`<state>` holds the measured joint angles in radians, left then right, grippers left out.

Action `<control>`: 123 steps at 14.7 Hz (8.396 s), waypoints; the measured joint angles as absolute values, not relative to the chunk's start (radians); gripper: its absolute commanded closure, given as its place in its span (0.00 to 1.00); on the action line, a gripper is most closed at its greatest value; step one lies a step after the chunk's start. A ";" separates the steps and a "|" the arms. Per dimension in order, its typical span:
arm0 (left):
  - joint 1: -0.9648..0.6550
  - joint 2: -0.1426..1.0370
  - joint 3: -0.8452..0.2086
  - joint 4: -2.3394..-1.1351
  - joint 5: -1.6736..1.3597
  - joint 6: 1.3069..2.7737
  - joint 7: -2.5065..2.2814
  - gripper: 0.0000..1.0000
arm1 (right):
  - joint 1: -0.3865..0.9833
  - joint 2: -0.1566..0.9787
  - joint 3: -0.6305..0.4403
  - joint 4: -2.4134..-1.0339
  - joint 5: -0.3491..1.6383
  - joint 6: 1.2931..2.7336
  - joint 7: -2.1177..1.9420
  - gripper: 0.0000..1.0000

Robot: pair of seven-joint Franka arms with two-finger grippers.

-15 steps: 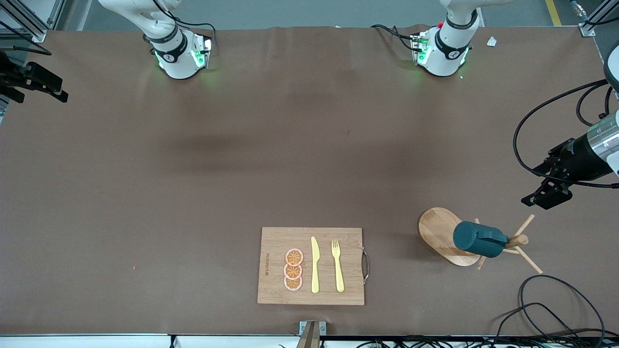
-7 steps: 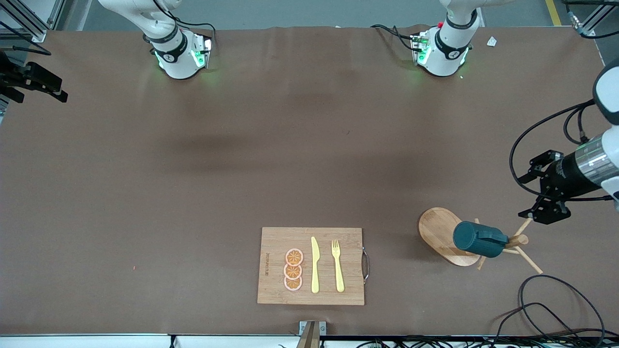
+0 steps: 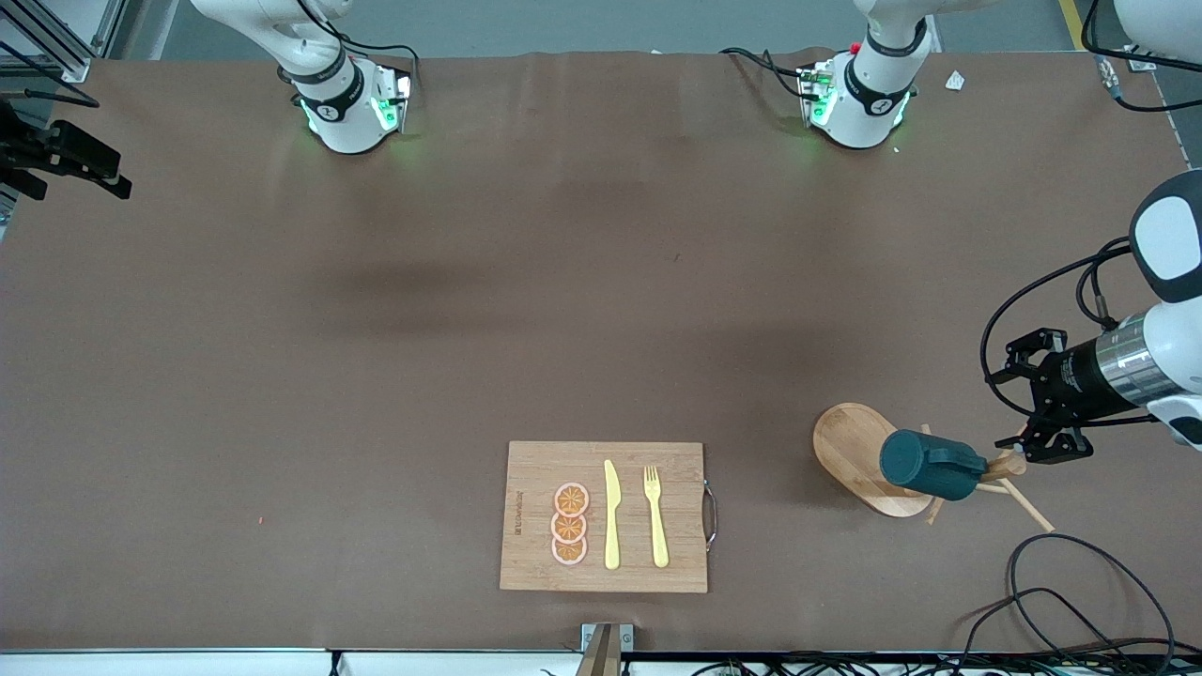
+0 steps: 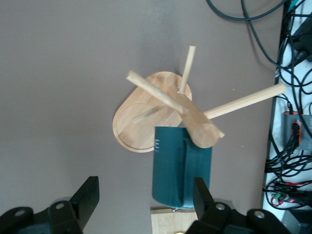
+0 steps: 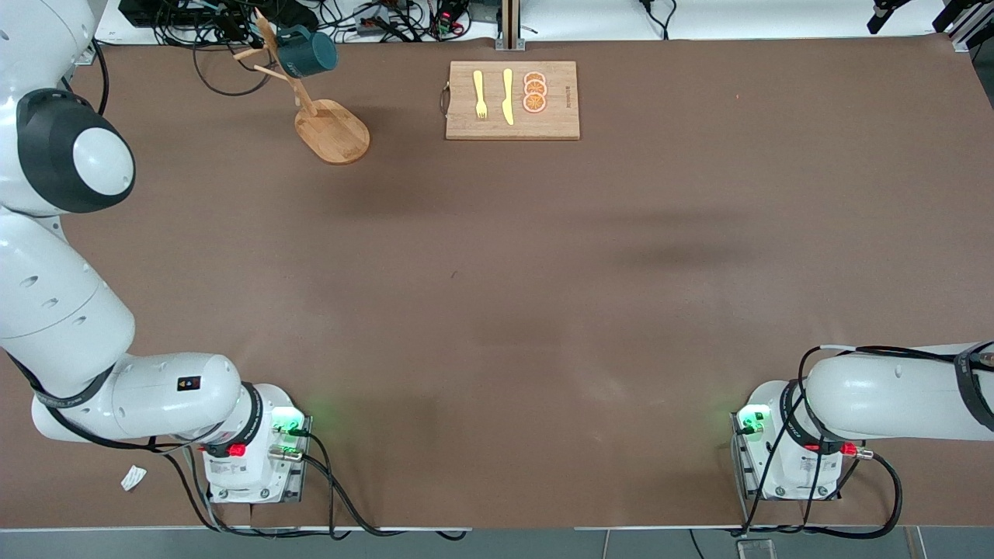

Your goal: Transfer cup from left to right arm and place

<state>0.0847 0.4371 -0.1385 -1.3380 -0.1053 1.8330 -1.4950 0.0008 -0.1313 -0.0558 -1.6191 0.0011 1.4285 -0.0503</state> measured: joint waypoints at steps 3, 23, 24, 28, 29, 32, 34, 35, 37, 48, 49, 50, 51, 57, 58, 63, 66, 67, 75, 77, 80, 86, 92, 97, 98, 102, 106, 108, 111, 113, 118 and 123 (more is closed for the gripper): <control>0.084 0.452 -0.138 -1.315 -0.105 1.844 -1.495 0.19 | 0.001 -0.131 -0.056 -1.619 0.001 1.429 -0.050 0.00; 0.064 0.551 -0.155 -1.308 -0.105 1.958 -1.491 0.70 | 0.001 -0.131 -0.056 -1.619 0.001 1.428 -0.050 0.00; 0.064 0.551 -0.155 -1.308 -0.105 1.958 -1.490 0.74 | 0.001 -0.131 -0.056 -1.619 0.001 1.428 -0.050 0.00; 0.064 0.552 -0.155 -1.308 -0.105 1.958 -1.489 0.84 | 0.001 -0.131 -0.056 -1.619 0.001 1.428 -0.050 0.00; 0.064 0.552 -0.155 -1.308 -0.105 1.958 -1.489 0.87 | 0.001 -0.131 -0.056 -1.619 0.001 1.428 -0.050 0.00; 0.064 0.552 -0.158 -1.307 -0.114 1.958 -1.489 0.95 | 0.001 -0.131 -0.056 -1.619 0.001 1.428 -0.050 0.00; 0.064 0.552 -0.167 -1.304 -0.115 1.958 -1.489 0.97 | 0.001 -0.131 -0.056 -1.619 0.001 1.428 -0.050 0.00; 0.064 0.552 -0.174 -1.301 -0.116 1.957 -1.489 0.98 | 0.001 -0.131 -0.056 -1.619 0.001 1.428 -0.050 0.00; 0.064 0.551 -0.195 -1.294 -0.116 1.952 -1.489 0.99 | 0.001 -0.131 -0.056 -1.619 0.001 1.428 -0.050 0.00; -0.072 0.505 -0.323 -1.281 -0.013 1.940 -1.489 0.99 | 0.000 -0.131 -0.058 -1.619 0.001 1.428 -0.050 0.00; -0.111 0.503 -0.323 -1.281 0.024 1.940 -1.490 0.99 | 0.000 -0.131 -0.058 -1.619 0.001 1.428 -0.050 0.00; -0.155 0.503 -0.323 -1.283 0.061 1.939 -1.492 0.99 | 0.000 -0.131 -0.058 -1.619 0.001 1.428 -0.050 0.00; -0.202 0.504 -0.322 -1.286 0.103 1.939 -1.495 0.99 | 0.000 -0.131 -0.058 -1.619 0.001 1.428 -0.050 0.00; -0.414 0.542 -0.317 -1.299 0.376 1.937 -1.593 1.00 | 0.000 -0.131 -0.059 -1.619 0.001 1.428 -0.050 0.00; -0.454 0.558 -0.317 -1.302 0.442 1.936 -1.636 1.00 | 0.000 -0.131 -0.059 -1.619 0.001 1.428 -0.050 0.00; -0.668 0.676 -0.315 -1.320 0.774 1.902 -1.871 1.00 | 0.000 -0.131 -0.059 -1.602 0.001 1.429 -0.050 0.00; -0.772 0.746 -0.313 -1.324 0.940 1.821 -1.955 1.00 | 0.000 -0.131 -0.060 -1.600 0.001 1.429 -0.050 0.00; -0.804 0.764 -0.313 -1.326 0.977 1.786 -1.975 1.00 | 0.000 -0.131 -0.061 -1.600 0.001 1.429 -0.050 0.00; -1.026 0.946 -0.310 -1.357 1.313 1.542 -2.224 1.00 | -0.011 -0.116 -0.065 -1.600 0.001 1.429 -0.049 0.00; -1.054 1.000 -0.305 -1.357 1.385 1.508 -2.244 1.00 | -0.012 -0.106 -0.066 -1.601 0.001 1.429 -0.049 0.00; -1.083 1.040 -0.289 -1.357 1.440 1.474 -2.321 0.98 | -0.014 -0.079 -0.067 -1.602 0.001 1.430 -0.050 0.00; -1.113 1.044 -0.288 -1.354 1.451 1.469 -2.467 0.62 | -0.027 0.054 -0.070 -1.601 -0.001 1.443 -0.050 0.00; -1.135 1.060 -0.289 -1.382 1.451 1.467 -2.520 0.11 | -0.032 0.106 -0.070 -1.577 -0.019 1.457 -0.050 0.00; -1.173 1.004 -0.325 -1.349 1.371 1.461 -2.521 0.00 | -0.022 0.109 -0.056 -1.603 -0.014 1.487 -0.048 0.00; -1.176 0.975 -0.343 -1.340 1.343 1.459 -2.521 0.00 | -0.018 0.112 -0.054 -1.623 0.002 1.510 -0.037 0.00; -1.177 0.858 -0.410 -1.317 1.206 1.452 -2.519 0.00 | 0.028 0.119 -0.049 -1.708 0.059 1.605 0.064 0.00; -1.148 0.714 -0.411 -1.309 1.014 1.449 -2.428 0.00 | 0.139 0.123 -0.045 -1.829 0.105 1.777 0.208 0.00; -1.104 0.623 -0.410 -1.309 0.921 1.447 -2.332 0.00 | 0.184 0.129 -0.044 -1.881 0.116 1.855 0.252 0.00; -0.998 0.485 -0.408 -1.312 0.792 1.443 -2.168 0.00 | 0.254 0.151 -0.043 -1.909 0.119 1.907 0.280 0.00; -0.905 0.404 -0.407 -1.317 0.712 1.442 -2.035 0.01 | 0.319 0.167 -0.042 -1.910 0.121 1.942 0.349 0.00; -0.655 0.264 -0.407 -1.327 0.559 1.442 -1.693 0.01 | 0.526 0.233 -0.037 -1.934 0.122 2.107 0.590 0.00; -0.366 0.173 -0.407 -1.329 0.343 1.450 -1.312 0.00 | 0.681 0.347 -0.038 -1.945 0.122 2.324 0.683 0.00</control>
<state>-0.3662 0.1731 -0.4070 -1.3291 0.3434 1.4497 -1.3125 0.6808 0.3466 -0.0375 -1.9448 0.1224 2.3237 0.6831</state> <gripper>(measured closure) 0.000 0.000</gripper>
